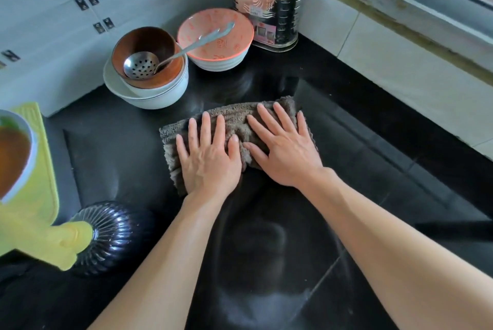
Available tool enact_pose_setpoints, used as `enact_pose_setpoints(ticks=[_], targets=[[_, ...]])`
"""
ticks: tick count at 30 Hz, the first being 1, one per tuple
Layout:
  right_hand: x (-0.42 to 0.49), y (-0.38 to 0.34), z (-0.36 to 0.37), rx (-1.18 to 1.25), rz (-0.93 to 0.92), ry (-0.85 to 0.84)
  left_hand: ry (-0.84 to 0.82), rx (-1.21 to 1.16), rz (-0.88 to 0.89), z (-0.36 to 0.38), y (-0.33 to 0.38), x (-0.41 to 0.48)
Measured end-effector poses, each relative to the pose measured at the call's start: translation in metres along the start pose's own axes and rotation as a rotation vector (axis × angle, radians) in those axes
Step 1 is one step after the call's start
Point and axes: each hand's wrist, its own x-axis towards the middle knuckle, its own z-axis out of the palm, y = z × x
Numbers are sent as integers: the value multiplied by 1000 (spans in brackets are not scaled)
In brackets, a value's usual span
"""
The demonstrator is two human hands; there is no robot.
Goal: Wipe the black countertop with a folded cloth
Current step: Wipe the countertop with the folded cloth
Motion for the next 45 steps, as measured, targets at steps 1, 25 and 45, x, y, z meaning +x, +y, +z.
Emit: enact_pose_setpoints(ticks=[1, 25, 45], targets=[[5, 8, -1, 5, 12, 7, -2, -3, 15, 1, 7, 7], [16, 124, -25, -50, 283, 36, -59, 15, 353, 21, 123, 76], [-231, 87, -6, -82, 590, 141, -200, 5, 903, 38, 135, -85]])
